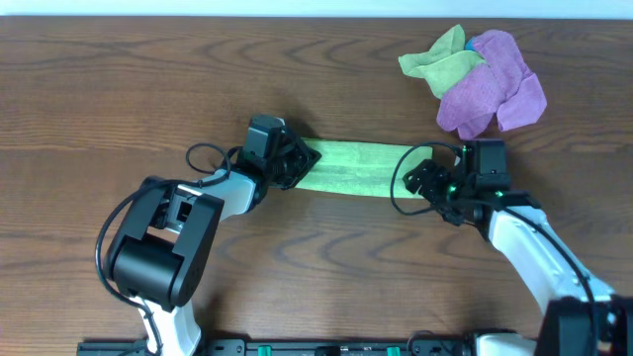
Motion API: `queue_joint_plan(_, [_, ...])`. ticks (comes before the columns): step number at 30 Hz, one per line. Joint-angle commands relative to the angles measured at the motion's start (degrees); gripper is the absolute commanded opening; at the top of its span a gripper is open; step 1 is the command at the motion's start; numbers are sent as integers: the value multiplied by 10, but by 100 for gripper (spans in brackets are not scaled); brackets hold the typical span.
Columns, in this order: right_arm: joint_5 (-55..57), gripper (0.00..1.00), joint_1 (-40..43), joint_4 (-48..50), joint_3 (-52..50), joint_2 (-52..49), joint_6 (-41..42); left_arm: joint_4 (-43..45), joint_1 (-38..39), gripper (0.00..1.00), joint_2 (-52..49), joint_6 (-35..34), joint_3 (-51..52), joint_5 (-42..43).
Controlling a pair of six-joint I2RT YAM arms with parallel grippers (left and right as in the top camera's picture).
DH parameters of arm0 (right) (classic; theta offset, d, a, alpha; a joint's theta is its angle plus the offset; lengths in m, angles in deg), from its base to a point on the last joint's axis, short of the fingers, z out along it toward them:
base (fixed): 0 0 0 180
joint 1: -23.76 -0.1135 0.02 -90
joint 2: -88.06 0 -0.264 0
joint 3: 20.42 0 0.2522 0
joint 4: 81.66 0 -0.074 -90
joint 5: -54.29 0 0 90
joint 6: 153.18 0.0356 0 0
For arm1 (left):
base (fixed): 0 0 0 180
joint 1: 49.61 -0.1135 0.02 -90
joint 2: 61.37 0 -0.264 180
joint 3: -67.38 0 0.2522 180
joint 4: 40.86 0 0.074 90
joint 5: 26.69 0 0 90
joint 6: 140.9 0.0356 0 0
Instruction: Fold the cloth
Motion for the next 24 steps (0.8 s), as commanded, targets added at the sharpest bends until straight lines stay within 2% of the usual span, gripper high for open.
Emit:
queue_joint_plan(1, [-10,86,0,12,7,-22,25,-24,0,6,-13,-4,-11,-12])
queue_joint_plan(14, [-14,87,0,65,7,-88,51,-69,0,6,-13,-4,-11,-14])
queue_joint_plan(24, [-4,87,0,43,7,-108,52,-75,0,6,-13,-4,-11,-10])
